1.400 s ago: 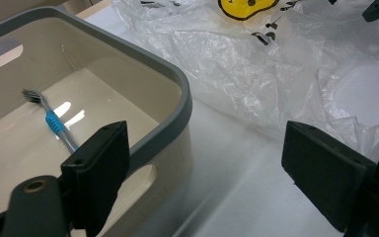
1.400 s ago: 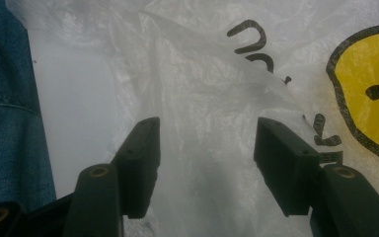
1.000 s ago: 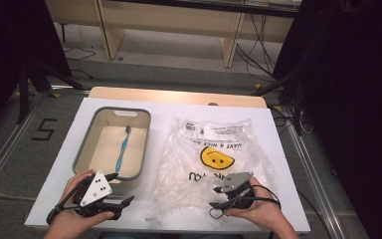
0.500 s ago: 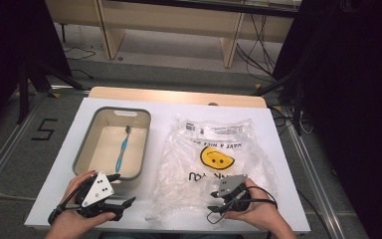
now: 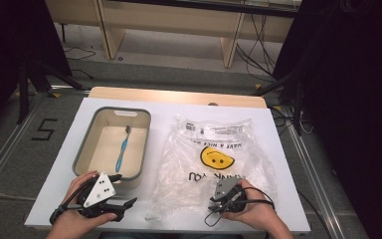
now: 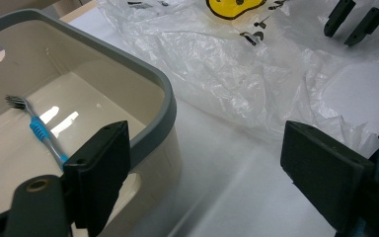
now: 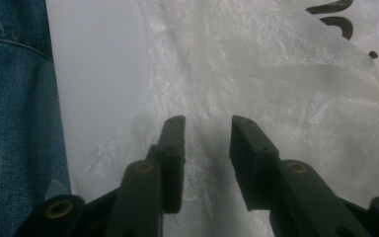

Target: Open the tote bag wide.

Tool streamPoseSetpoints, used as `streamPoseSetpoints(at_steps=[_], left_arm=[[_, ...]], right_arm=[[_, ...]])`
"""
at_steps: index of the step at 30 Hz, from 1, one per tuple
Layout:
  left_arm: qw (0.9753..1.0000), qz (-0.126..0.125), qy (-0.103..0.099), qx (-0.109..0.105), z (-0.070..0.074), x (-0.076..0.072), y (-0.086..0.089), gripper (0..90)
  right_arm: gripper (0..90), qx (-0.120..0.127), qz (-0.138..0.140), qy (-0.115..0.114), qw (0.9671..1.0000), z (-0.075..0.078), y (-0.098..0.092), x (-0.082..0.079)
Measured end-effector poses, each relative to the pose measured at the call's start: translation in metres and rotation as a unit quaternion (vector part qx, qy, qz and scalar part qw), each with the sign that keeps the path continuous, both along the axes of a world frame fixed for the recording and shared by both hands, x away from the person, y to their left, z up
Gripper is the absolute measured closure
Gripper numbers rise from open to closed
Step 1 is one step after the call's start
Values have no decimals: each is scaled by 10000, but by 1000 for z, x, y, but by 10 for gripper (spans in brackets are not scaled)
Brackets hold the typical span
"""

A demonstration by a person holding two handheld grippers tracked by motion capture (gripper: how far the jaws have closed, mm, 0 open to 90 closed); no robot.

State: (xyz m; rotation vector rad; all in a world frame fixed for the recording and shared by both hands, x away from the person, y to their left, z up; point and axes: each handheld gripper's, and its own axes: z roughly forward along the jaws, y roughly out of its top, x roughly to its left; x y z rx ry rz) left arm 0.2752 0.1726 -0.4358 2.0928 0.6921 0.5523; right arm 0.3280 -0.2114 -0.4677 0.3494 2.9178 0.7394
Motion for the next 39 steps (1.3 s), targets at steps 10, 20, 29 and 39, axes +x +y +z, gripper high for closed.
streamPoseSetpoints(at_steps=[10,20,29,39], left_arm=[[10000,-47,7,35,-1,0,-2,193],[10000,-83,6,44,-1,-1,-3,194],[10000,-84,15,44,-1,-1,-4,195],[9999,-91,18,44,-1,0,-4,195]], right_arm=[[878,205,-95,281,9994,-3,-1,3],[734,380,-343,118,9986,15,-11,4],[486,-28,-661,98,9978,19,-45,4],[461,-489,-497,303,9971,5,-47,3]])
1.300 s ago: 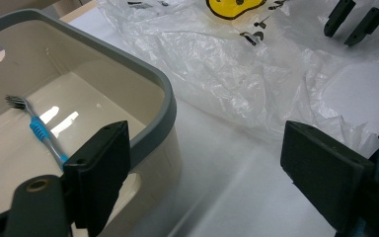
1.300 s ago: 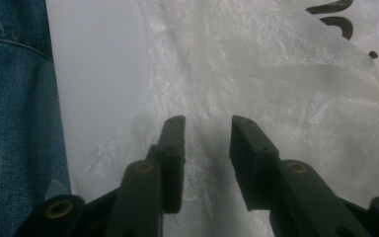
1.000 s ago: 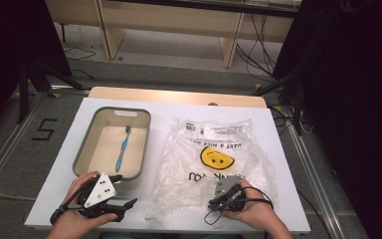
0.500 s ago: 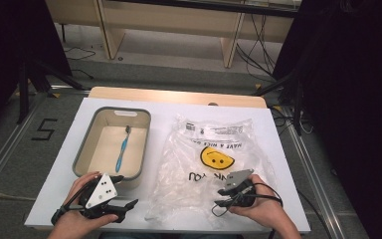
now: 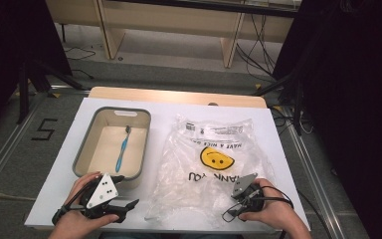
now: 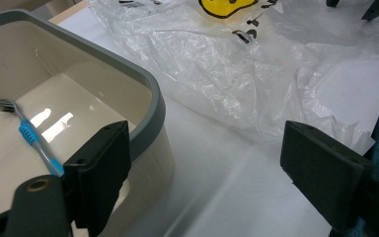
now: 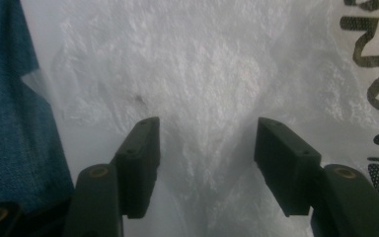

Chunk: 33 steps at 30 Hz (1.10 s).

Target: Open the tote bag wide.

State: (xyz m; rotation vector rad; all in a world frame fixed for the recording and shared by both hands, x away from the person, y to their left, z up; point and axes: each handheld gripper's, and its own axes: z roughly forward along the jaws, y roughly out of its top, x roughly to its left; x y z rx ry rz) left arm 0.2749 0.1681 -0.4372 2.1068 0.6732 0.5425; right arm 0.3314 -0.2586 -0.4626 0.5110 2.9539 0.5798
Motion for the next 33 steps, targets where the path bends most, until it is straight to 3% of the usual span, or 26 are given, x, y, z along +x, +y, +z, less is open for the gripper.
streamPoseSetpoints(at_steps=[2,4,11,15,20,25,33], left_arm=[[10000,0,3,-5,0,0,0,195],[10000,-4,0,4,0,0,0,195],[10000,-16,-3,14,0,0,-1,195],[10000,-29,2,30,0,0,-1,195],[10000,-40,2,25,-1,0,-1,195],[10000,-42,0,4,-1,-1,-2,195],[9998,-152,-56,-80,4,-3,-8,210]], right_arm=[[550,-4,-45,1,10000,1,-1,0],[572,10,-45,15,10000,1,-1,0],[791,61,-61,33,10000,2,-2,1],[895,96,-111,185,9997,2,-2,2],[900,125,-135,263,9995,4,-1,0],[900,375,-162,224,9989,15,-4,0],[900,856,-349,-136,9956,32,-10,0]])
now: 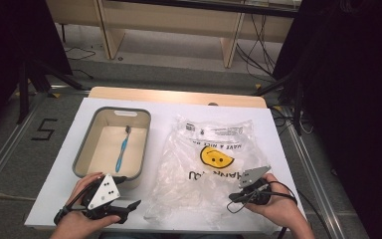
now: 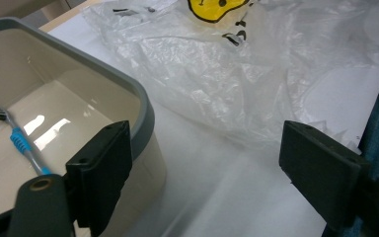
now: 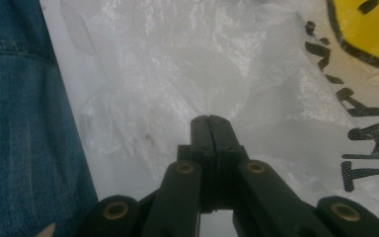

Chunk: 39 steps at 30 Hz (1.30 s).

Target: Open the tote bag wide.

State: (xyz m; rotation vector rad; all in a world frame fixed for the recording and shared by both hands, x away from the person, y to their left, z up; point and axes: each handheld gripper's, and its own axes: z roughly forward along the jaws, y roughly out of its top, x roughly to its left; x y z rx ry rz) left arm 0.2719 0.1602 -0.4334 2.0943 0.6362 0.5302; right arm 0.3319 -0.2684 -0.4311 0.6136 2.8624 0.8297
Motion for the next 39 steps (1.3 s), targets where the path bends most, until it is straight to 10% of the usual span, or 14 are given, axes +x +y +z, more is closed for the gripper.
streamPoseSetpoints(at_steps=[8,11,19,30,39], left_arm=[[9983,-406,-38,-421,19,-5,-22,410],[9973,-676,-46,-294,23,-8,-36,641],[9892,-1408,132,379,21,-5,-94,817],[9862,-1068,384,1209,-9,24,-148,891],[9901,-646,341,1198,-19,39,-169,887]], right_arm=[[900,589,-376,-306,9971,17,-1,1],[900,787,-561,-390,9946,23,-2,3],[900,878,-609,-451,9932,28,3,5],[900,1164,-568,-521,9902,32,3,3],[900,1300,-507,-570,9886,36,4,2]])
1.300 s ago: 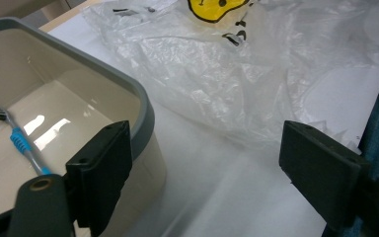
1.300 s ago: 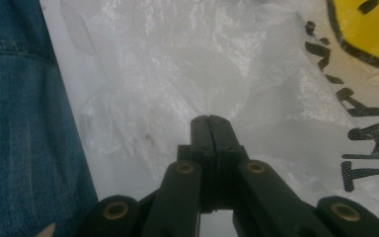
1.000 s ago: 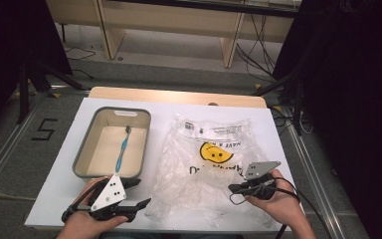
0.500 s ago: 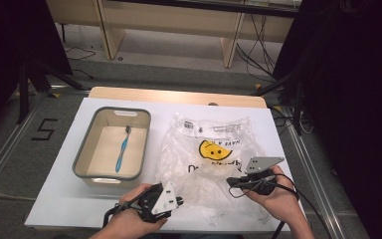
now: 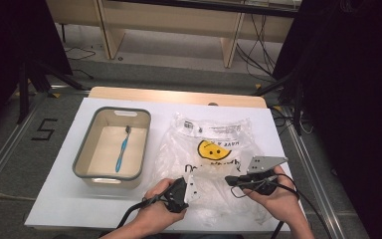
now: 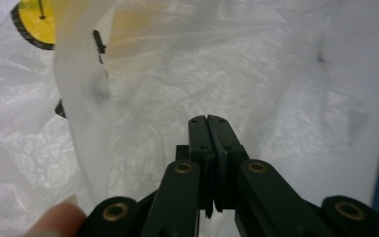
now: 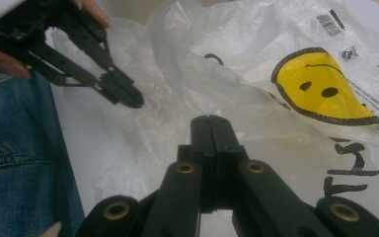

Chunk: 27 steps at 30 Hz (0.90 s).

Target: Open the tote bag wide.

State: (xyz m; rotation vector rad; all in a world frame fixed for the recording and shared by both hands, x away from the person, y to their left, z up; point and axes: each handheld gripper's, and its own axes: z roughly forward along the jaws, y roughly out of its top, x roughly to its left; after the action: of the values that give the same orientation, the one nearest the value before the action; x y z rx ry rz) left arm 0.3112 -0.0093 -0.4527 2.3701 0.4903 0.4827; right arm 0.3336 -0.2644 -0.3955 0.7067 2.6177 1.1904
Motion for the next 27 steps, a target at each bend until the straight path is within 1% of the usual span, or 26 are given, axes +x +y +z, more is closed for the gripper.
streamPoseSetpoints(at_steps=[2,3,4,5,8,10,11,13,14,15,18,19,22,23,25,27], left_arm=[[9995,229,-138,-159,1,6,0,891],[9991,313,-195,-204,2,8,2,892],[9984,417,-209,-320,3,11,3,893],[9976,510,-245,-409,4,13,5,894],[9947,749,-423,-567,9,18,12,895],[9924,870,-486,-722,13,21,17,895],[9914,926,-531,-757,15,22,19,895],[9901,965,-589,-828,18,23,22,895],[9904,963,-600,-794,18,24,23,896],[9898,977,-607,-836,19,24,23,895],[9891,962,-709,-858,21,22,24,896],[9882,962,-773,-908,22,22,24,896],[9865,919,-951,-969,31,19,25,896],[9854,903,-1036,-1001,33,18,25,896],[9842,845,-1176,-1014,39,15,25,896],[9819,821,-1353,-1037,43,12,24,896]], right_arm=[[900,-10,38,16,10000,0,-1,0],[900,-9,49,19,10000,-1,-1,-1],[900,-11,56,27,10000,-1,-1,-1],[900,-11,51,33,10000,-2,-2,-1],[900,8,49,31,10000,-1,-3,-2],[900,20,49,25,10000,0,-5,-2],[900,35,38,8,10000,1,-5,-2],[900,59,30,-21,10000,1,-5,-2],[900,74,48,-18,10000,2,-5,-2],[900,74,60,-19,10000,2,-5,-2],[900,45,69,2,10000,1,-3,-2],[900,35,65,-7,10000,1,-3,-2],[900,20,74,-21,10000,0,-3,-2],[900,16,54,-13,10000,0,-3,-2],[900,31,35,-40,10000,2,-3,-2],[900,55,29,-128,9999,5,-3,-3]])
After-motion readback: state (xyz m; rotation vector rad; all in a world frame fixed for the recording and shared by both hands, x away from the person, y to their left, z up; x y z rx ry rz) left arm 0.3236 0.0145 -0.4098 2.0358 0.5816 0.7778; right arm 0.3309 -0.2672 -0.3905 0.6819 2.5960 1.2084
